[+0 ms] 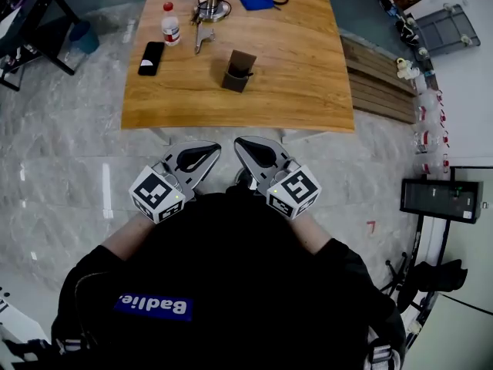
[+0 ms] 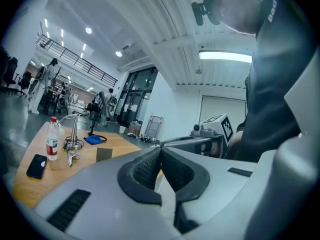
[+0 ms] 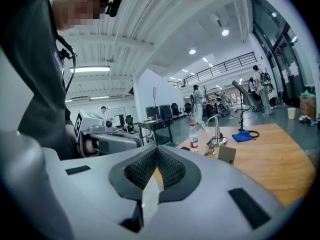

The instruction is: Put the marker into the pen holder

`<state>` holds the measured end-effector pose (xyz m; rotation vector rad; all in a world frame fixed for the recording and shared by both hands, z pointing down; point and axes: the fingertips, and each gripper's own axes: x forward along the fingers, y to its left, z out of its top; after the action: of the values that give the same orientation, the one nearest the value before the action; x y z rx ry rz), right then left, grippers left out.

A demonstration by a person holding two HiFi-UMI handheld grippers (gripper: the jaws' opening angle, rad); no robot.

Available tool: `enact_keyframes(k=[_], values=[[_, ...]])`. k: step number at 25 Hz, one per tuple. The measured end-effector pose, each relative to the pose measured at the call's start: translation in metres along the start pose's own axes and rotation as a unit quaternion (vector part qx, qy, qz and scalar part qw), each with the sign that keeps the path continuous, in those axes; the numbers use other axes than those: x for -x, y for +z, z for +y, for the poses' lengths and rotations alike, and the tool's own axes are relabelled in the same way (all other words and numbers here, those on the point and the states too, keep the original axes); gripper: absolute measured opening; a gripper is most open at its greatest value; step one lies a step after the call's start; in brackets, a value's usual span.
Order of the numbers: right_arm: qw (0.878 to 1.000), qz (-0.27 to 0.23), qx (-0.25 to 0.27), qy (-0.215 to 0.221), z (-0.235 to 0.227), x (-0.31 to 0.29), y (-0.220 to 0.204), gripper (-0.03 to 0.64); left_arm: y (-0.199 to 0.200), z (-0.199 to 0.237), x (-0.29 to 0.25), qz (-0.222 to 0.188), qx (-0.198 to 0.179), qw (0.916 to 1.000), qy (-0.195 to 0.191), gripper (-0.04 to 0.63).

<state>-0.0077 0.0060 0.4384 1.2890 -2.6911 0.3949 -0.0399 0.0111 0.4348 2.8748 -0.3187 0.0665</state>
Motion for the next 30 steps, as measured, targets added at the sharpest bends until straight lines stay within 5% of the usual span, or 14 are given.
enact_keyframes(k=[5, 16, 30], values=[[0.999, -0.028, 0.004, 0.030, 0.008, 0.016, 0.011, 0.006, 0.006, -0.012, -0.010, 0.004, -0.026, 0.9995, 0.016, 0.011], [0.997, -0.029, -0.010, 0.073, -0.022, 0.065, 0.004, 0.006, 0.015, -0.033, -0.055, 0.004, -0.023, 0.9971, 0.072, 0.011], [0.996, -0.024, -0.010, 0.087, -0.043, 0.077, -0.003, 0.006, 0.007, -0.045, -0.075, 0.015, -0.028, 0.9959, 0.084, 0.011]])
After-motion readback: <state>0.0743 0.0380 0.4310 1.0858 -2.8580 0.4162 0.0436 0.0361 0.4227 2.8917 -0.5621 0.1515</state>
